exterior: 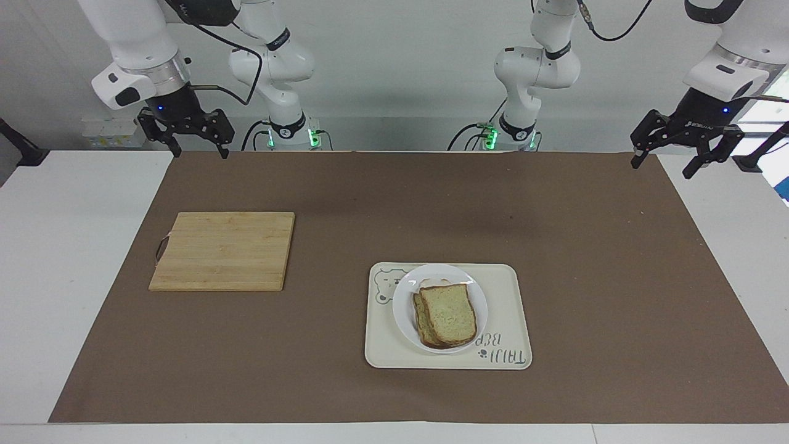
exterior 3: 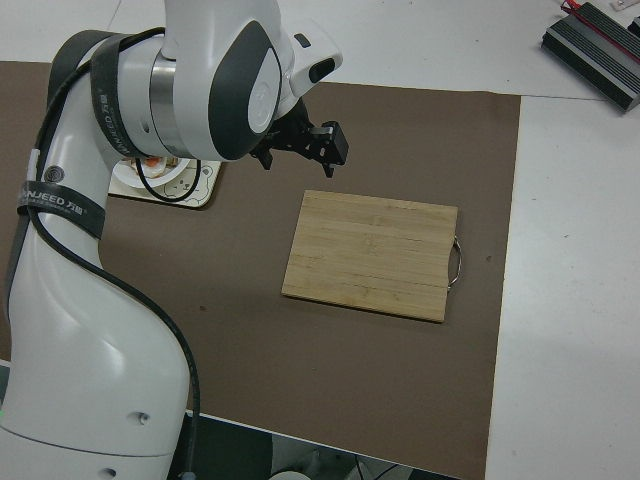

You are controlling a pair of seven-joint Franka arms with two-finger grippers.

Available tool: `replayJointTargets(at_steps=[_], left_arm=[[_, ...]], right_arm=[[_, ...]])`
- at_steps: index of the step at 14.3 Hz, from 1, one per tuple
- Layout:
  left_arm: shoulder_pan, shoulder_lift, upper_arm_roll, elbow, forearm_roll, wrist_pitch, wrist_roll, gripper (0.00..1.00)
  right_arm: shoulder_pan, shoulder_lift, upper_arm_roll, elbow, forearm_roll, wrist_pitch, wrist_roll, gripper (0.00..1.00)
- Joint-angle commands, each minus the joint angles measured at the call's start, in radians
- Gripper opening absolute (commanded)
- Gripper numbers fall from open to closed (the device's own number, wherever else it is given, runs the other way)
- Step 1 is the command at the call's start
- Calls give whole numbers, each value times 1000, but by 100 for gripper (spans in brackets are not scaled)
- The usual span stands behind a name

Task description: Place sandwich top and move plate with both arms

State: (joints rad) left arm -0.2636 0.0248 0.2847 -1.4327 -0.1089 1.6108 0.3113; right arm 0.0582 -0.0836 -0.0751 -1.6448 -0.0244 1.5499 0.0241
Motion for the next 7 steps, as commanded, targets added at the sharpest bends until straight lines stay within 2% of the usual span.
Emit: replayJointTargets(at_steps=[1, 3, 4, 7], left_arm=[[-11, -25, 1, -8, 40, -8, -26, 100], [-3, -17, 2, -5, 46, -2, -113, 100], [33, -26, -10, 0, 72, -14, -144, 100], [174, -34, -154, 1, 89, -54, -144, 100]], right_arm=[[-12, 13, 5, 39, -14, -48, -26, 100], [-15, 22, 3, 66, 1, -80, -26, 100], [-12, 19, 3, 57, -2, -71, -21, 100], [-11, 15, 3, 43, -6, -33, -26, 100]])
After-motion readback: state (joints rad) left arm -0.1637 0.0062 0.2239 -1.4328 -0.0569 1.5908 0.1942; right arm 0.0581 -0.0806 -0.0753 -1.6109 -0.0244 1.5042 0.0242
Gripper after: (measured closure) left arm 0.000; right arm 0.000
